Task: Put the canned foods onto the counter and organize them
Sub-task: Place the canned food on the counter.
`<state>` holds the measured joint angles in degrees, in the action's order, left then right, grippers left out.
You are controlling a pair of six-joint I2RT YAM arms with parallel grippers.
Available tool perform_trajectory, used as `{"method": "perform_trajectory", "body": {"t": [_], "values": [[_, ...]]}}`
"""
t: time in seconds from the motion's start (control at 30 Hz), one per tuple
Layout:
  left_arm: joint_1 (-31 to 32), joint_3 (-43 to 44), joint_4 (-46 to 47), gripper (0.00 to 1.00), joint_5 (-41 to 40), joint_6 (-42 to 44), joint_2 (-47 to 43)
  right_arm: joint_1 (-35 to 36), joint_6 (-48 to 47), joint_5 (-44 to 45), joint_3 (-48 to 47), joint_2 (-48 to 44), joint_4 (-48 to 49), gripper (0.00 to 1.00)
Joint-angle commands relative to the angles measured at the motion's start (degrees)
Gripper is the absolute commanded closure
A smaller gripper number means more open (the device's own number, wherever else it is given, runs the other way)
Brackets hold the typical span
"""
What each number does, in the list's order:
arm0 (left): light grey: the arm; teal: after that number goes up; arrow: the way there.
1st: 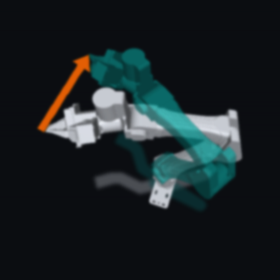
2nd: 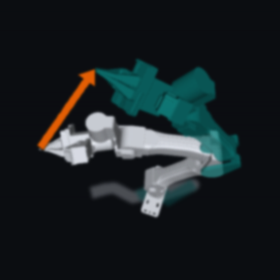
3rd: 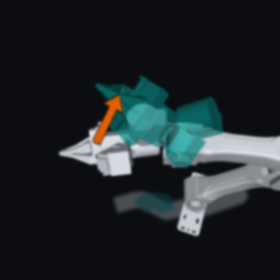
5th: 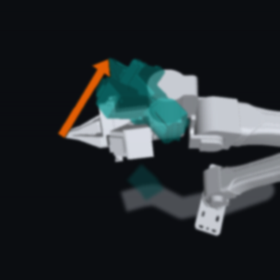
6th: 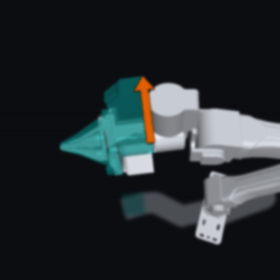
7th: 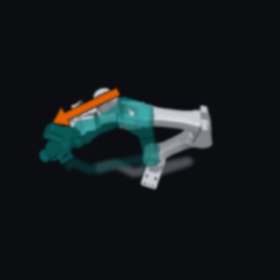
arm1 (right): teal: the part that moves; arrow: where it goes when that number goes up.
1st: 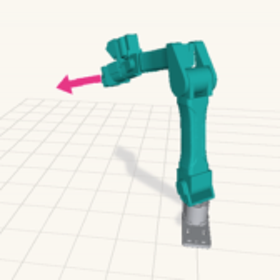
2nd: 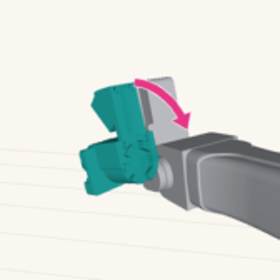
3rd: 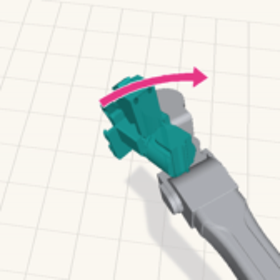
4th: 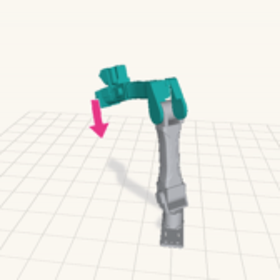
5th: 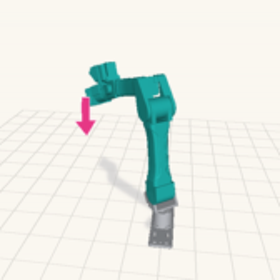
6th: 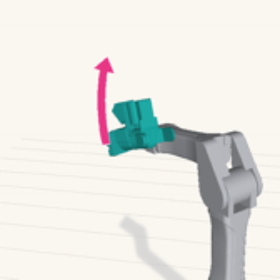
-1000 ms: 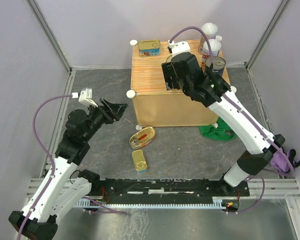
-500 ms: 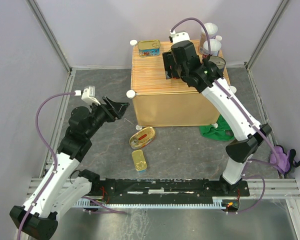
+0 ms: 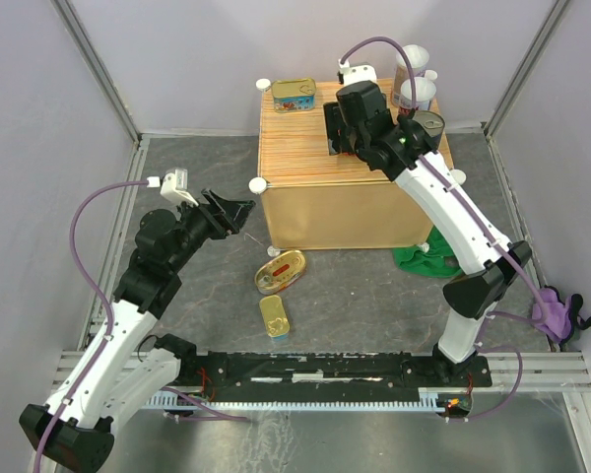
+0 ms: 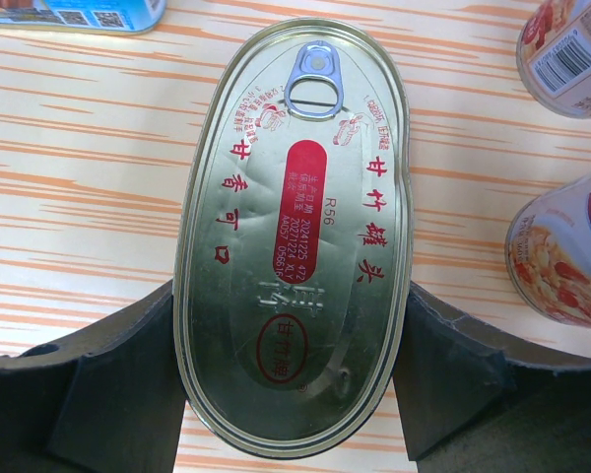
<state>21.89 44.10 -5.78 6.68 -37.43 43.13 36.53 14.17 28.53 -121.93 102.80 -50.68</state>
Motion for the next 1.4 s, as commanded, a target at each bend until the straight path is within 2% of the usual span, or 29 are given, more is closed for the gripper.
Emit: {"method": "perform_trajectory", "body": {"t": [0.0,0.17,0.33,0.43,0.8,0.97,1.07,1.2,1.37], "values": [[0.1,1.3,2.9,0.28,0.9,2.3,-0.4,-0.8,1.5,2.1,-0.2,-1.2,5.2,0.91],[0.1,1.3,2.6,0.28,0.8,2.5,-0.6,-1.0,2.2,1.7,0.4,-0.9,5.0,0.82],[0.1,1.0,2.6,0.28,0.7,2.2,-0.9,-1.0,2.3,1.2,0.7,-0.5,4.3,0.58],[0.1,0.8,2.7,0.28,0.6,2.0,-1.2,-1.1,2.1,1.2,1.0,-0.2,4.1,0.49],[0.1,0.3,2.5,0.27,0.1,1.7,-1.8,-2.1,0.8,-0.3,4.5,-0.5,5.7,0.4],[0.0,0.3,2.6,0.27,0.1,1.7,-1.8,-2.2,1.3,0.4,5.6,-1.3,6.1,0.19],[0.1,0.3,2.6,0.27,0.2,1.7,-1.8,-2.2,1.4,0.6,5.9,-1.9,6.5,0.11],[0.0,0.3,2.9,0.28,0.2,1.6,-1.7,-2.2,1.4,0.4,5.7,-2.3,6.4,0.06],[0.0,0.3,3.1,0.27,0.2,1.3,-1.7,-2.2,1.3,0.4,4.9,-2.8,6.3,0.05]]}}
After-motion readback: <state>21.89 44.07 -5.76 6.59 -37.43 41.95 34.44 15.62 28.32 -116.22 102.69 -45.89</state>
